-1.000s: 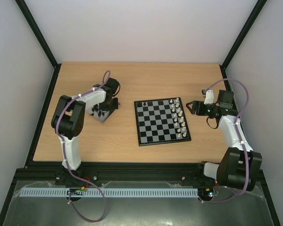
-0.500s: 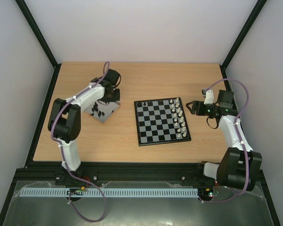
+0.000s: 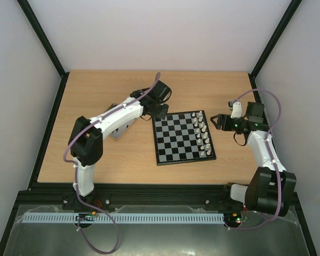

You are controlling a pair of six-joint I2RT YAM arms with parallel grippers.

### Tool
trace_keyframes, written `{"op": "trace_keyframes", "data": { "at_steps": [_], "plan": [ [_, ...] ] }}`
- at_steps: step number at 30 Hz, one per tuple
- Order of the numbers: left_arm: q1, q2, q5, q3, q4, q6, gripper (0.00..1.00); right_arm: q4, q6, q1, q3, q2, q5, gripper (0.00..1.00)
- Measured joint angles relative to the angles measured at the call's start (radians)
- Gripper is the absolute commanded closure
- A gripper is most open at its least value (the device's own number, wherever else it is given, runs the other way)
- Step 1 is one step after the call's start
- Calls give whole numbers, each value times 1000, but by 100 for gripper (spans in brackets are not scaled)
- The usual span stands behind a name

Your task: Set up the chess pieces on the board

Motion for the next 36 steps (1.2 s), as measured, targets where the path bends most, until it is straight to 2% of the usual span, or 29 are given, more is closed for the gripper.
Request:
{"op": "trace_keyframes", "data": {
  "at_steps": [13,36],
  "plan": [
    [-49,194,13,76,-28,15,95,0,0,0,0,-9,0,29],
    [-53,279,20,119,-31,17,95,-2,-3,0,0,-9,0,30]
  ]
}}
